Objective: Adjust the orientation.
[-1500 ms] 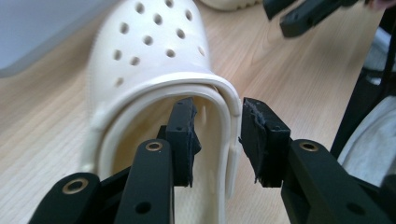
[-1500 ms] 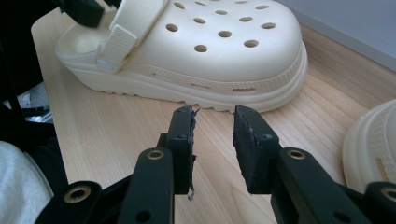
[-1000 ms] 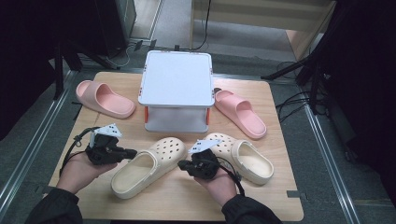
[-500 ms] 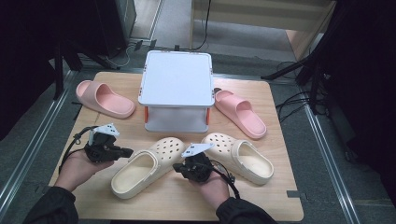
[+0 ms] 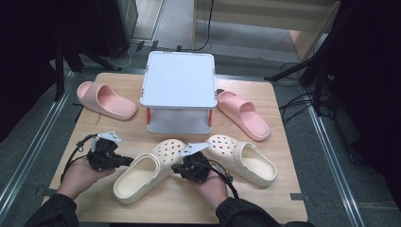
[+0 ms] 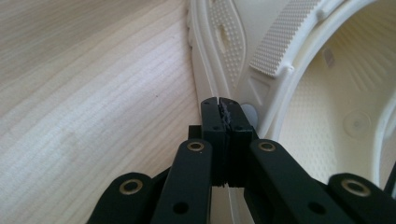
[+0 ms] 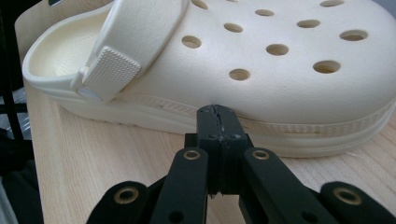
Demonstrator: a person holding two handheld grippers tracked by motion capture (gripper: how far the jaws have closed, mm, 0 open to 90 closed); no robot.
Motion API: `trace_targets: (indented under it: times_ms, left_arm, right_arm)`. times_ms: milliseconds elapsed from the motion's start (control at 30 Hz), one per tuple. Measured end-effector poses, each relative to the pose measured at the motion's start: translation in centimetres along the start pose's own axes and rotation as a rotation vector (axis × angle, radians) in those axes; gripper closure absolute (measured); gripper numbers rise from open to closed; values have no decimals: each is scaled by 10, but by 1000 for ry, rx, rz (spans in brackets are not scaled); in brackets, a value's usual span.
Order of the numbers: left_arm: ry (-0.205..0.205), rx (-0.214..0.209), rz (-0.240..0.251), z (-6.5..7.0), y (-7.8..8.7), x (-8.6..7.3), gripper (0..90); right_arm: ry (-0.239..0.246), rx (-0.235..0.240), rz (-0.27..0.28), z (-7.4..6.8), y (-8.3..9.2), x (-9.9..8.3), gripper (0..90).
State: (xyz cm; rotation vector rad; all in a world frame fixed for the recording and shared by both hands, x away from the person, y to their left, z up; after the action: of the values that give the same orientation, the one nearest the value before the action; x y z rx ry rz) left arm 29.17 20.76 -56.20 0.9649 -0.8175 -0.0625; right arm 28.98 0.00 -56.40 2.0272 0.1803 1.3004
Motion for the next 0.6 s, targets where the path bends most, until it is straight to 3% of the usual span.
trace_targets:
  times_ms: [367, 600]
  left_arm:
    - [11, -16, -7, 17, 1, -10, 892]
    - [-14, -14, 7, 34, -5, -5, 892]
  right_arm:
    - [2, -6, -24, 10, -2, 8, 900]
    - [-16, -25, -30, 19, -3, 12, 900]
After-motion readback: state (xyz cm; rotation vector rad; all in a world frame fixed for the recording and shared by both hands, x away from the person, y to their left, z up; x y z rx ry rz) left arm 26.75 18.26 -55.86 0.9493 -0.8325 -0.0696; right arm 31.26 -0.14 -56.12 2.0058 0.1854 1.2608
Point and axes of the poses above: each handheld gripper's, and its own axes: y roughly backward along the jaws, x roughly out of its top, z roughly to its right, the point moved 8 cm from there along -y, roughly forward along the jaws, and after that the axes turned 5 degrees about z, right-handed, at the moved point
